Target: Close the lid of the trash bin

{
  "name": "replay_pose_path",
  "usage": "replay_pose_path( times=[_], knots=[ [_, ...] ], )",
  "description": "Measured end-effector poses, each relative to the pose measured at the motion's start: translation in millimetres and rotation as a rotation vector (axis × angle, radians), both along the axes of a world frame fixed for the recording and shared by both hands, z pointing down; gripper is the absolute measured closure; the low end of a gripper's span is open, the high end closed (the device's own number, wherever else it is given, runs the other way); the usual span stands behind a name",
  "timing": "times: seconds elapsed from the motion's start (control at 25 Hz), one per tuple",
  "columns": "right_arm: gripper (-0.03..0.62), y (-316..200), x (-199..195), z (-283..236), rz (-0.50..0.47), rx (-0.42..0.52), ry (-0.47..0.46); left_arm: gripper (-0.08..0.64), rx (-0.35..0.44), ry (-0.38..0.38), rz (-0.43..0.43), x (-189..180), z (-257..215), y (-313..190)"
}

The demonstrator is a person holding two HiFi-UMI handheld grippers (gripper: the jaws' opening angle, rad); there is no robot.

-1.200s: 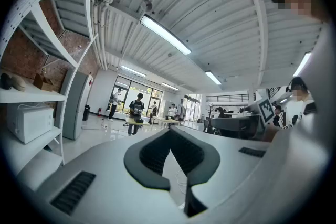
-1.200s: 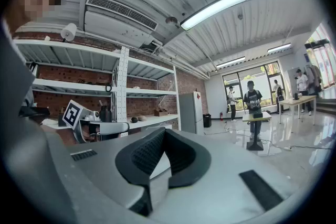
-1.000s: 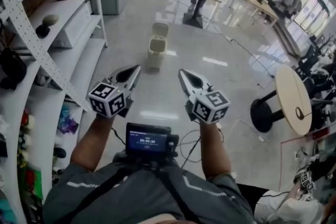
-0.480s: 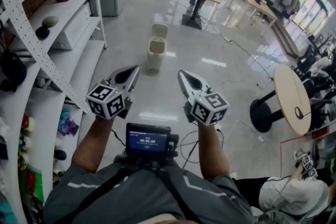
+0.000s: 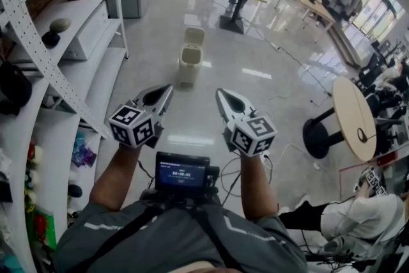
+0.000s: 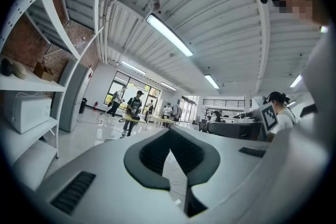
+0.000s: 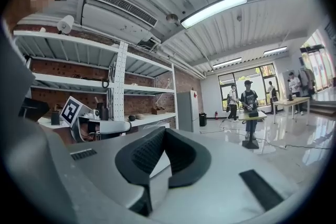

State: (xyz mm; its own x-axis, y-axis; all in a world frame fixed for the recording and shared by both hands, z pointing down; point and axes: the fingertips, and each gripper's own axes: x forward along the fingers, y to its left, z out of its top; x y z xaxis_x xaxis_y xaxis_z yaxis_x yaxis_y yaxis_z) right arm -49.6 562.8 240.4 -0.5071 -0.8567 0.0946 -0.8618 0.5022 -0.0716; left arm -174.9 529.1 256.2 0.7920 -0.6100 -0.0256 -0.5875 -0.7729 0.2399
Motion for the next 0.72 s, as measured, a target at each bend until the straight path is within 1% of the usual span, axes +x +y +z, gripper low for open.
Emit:
replay_pose_path(
  times=[0.16, 0.28, 0.52, 0.72],
  knots=[
    [0.591, 2, -9, -2, 0.018, 0.009, 0.004, 0.565, 0.008, 0.018, 0.027, -8, -1, -1],
    [0.591, 4, -13, 3, 0.035, 0.004, -0.015, 0.565, -0.002, 0.029, 0.037, -12, 4, -1],
    [0.591, -3, -20, 10, 0.041, -0.005, -0.028, 0.565, -0.012, 0.013, 0.061, -11, 12, -8],
    [0.591, -21, -14, 13, 0.045, -0.002, -0.061, 0.565, -0.008, 0.001, 0.053, -7, 12, -22]
  ],
)
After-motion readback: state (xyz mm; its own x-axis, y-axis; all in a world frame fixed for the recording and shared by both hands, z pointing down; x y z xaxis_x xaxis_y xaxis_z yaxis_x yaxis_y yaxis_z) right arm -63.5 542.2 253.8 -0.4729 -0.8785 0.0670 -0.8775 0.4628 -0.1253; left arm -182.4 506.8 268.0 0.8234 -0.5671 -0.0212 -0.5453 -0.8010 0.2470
